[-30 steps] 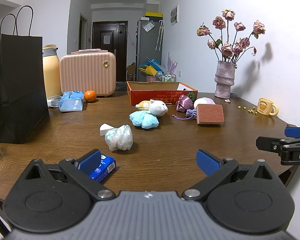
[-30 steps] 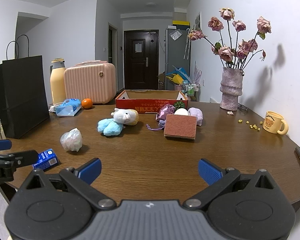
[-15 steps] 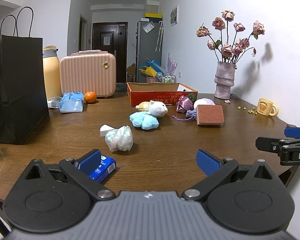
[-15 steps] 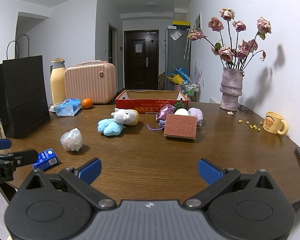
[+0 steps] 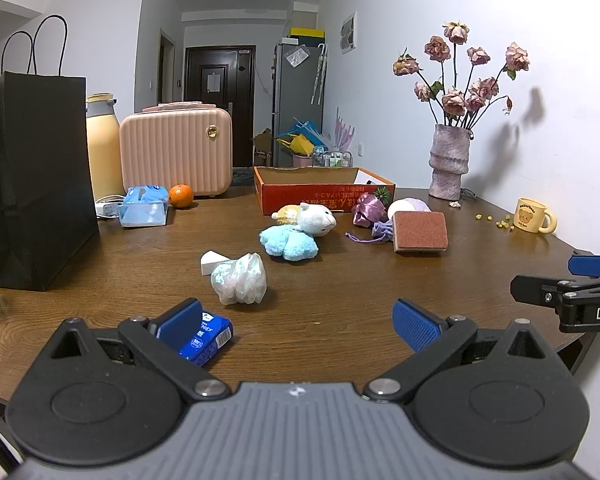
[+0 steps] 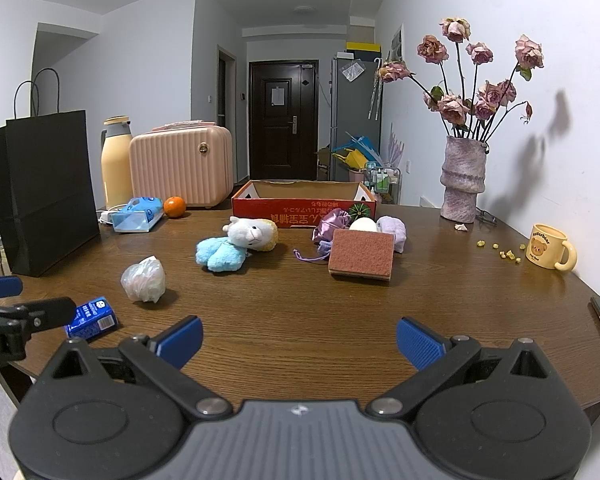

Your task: Organize soft objects

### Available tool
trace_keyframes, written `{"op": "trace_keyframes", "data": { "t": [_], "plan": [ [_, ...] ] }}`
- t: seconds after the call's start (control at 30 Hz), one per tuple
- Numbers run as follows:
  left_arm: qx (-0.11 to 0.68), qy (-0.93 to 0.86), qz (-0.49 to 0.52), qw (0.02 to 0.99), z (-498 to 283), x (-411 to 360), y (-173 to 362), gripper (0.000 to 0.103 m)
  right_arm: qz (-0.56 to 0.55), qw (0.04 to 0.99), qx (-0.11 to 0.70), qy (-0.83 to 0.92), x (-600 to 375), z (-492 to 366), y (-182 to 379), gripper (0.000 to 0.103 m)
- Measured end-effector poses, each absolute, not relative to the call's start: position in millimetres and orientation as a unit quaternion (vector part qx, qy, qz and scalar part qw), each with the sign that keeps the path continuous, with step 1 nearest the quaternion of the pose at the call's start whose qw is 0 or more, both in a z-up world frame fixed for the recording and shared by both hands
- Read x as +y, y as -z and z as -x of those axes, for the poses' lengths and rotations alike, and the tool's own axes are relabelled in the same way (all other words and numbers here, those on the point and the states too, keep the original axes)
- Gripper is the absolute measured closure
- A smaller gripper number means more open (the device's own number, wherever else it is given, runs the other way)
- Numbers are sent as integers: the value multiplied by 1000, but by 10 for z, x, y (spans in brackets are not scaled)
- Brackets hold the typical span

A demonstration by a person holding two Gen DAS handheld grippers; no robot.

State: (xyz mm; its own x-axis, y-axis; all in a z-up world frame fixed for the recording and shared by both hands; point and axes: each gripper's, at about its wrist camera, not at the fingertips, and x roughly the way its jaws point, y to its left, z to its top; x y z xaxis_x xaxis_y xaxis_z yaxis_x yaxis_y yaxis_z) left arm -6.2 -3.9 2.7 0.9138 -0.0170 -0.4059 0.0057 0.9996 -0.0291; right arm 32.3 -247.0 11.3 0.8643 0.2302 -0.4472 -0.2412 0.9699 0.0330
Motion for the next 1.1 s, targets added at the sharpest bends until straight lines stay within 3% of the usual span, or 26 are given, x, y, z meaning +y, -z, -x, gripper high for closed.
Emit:
{"op": "trace_keyframes", "data": {
  "t": [0.57,1.1],
  "plan": [
    [214,-1,13,977,7,44,-105,0,7,963,234,-132,-2405,-388,-69,0],
    [245,-20,29,969,-312,360,196,0,6,953,267,-140,-2185,-704,147,0]
  ]
}}
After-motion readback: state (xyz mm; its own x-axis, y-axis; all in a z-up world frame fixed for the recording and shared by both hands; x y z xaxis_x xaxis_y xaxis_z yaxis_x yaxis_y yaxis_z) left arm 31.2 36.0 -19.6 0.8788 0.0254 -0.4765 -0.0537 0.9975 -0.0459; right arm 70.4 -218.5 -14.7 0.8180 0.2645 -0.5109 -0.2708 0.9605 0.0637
